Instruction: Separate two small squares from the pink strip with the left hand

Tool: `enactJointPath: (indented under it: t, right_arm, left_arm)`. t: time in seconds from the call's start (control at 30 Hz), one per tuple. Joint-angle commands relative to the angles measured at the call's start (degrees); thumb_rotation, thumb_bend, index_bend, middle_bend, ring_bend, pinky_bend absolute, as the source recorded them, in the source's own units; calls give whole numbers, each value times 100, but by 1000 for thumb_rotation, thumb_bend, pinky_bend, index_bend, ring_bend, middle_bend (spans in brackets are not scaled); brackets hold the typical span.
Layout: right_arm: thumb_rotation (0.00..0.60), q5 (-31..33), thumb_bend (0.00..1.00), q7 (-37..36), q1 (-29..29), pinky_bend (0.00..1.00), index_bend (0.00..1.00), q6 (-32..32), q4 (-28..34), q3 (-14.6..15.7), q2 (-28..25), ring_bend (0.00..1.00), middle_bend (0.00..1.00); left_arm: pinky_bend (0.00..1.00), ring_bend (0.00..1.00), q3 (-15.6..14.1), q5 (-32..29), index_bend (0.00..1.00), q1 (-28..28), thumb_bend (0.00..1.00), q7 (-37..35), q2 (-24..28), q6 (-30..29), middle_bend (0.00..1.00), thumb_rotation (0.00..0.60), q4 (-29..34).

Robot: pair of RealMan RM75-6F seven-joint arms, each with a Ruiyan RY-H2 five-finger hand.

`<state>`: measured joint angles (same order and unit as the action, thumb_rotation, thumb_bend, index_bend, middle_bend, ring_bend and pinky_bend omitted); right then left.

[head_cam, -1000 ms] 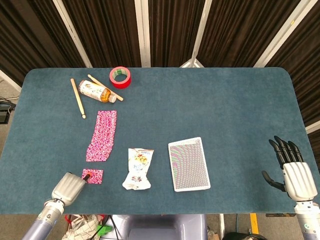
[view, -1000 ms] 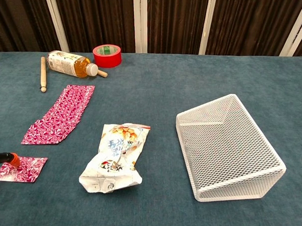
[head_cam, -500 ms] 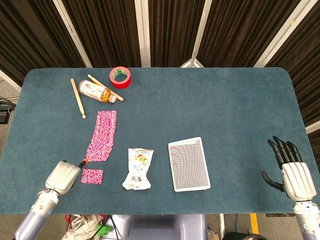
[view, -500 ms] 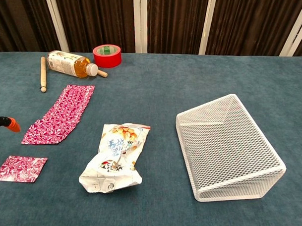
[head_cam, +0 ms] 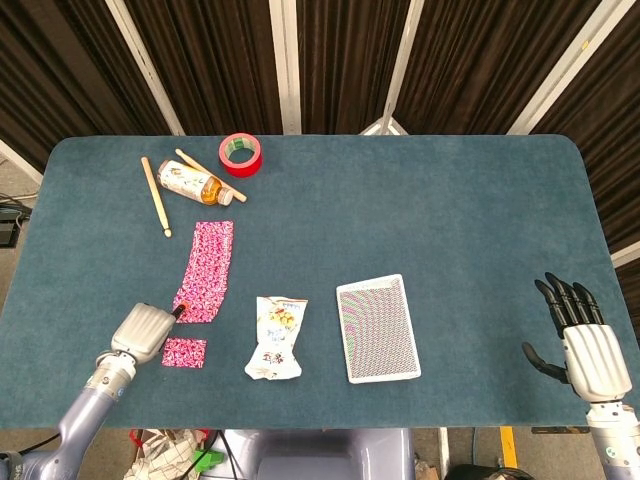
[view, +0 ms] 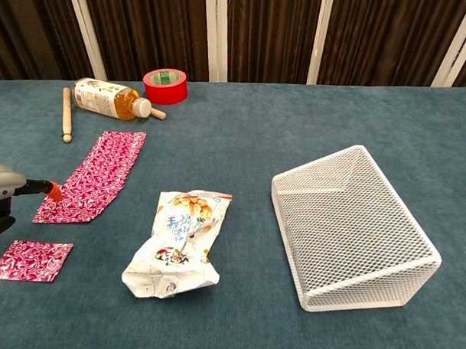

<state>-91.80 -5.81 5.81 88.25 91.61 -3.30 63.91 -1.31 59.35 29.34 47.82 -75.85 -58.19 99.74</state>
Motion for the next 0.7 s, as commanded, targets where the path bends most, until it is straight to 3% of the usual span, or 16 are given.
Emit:
enactJointPath:
  t: [0.03, 0.7]
  right_arm:
    - [600, -5, 311, 5, 3, 67, 0, -3, 0, 2, 2, 87, 39]
    - [600, -18, 311, 10, 15, 67, 0, -26, 4, 13, 12, 87, 39]
  left_arm:
    - [507, 707, -16, -43, 170, 46, 797, 18, -39, 27, 861, 600, -54]
    - [507, 707, -305, -689, 170, 133, 795, 390, 71, -121, 862, 600, -133]
